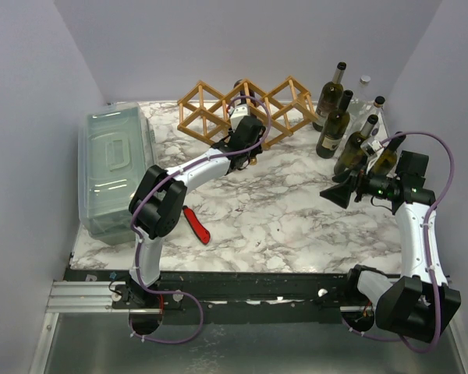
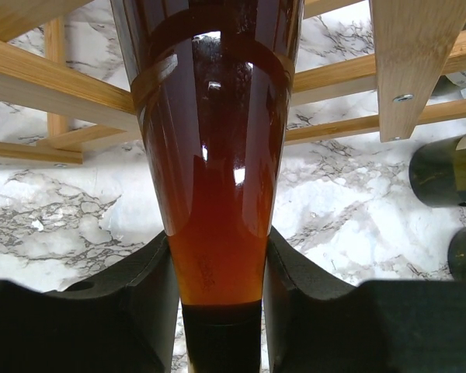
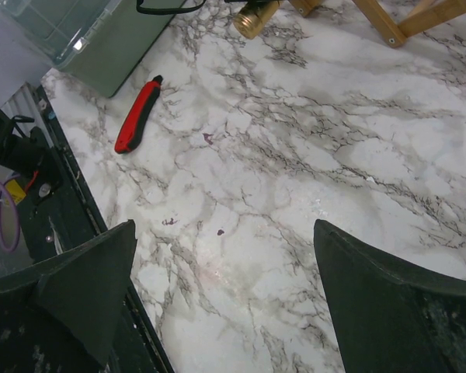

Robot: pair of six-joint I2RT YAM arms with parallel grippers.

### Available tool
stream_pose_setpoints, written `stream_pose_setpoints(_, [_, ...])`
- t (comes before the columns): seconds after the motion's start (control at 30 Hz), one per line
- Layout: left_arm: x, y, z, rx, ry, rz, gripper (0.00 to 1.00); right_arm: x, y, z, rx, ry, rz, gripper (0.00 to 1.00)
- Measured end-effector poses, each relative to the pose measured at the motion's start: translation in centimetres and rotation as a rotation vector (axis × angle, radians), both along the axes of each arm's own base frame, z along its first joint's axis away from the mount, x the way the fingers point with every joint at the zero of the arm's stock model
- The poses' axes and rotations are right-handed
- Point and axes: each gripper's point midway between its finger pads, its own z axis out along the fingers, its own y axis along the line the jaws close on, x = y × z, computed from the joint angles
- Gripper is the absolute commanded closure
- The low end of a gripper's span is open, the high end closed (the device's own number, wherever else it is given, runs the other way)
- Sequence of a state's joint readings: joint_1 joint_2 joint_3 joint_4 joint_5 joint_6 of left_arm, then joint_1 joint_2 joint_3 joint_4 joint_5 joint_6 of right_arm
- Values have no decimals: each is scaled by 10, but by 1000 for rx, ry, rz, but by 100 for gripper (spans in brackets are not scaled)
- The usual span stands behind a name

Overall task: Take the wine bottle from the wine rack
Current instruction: Pick up the wine bottle from the wine rack.

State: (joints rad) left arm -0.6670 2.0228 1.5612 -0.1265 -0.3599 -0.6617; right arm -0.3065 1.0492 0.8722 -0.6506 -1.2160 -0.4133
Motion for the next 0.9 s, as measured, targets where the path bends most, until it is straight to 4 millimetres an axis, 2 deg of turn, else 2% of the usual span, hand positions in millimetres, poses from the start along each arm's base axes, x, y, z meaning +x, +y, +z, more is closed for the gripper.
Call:
stream_pose_setpoints(0.4, [-4, 4, 1, 13, -2, -8, 100, 1, 0, -3, -10, 4, -1, 1])
stream_pose_setpoints(0.53, [-7, 7, 2, 26, 2, -16, 75, 1, 0, -3, -12, 5, -2, 1])
stream_pose_setpoints(0.77, [-8, 7, 1, 32, 4, -24, 52, 1, -1, -4, -14, 6, -4, 1])
stream_pose_setpoints(0.9, [-8, 8, 3, 33, 1, -25, 45, 1, -1, -4, -15, 6, -5, 1])
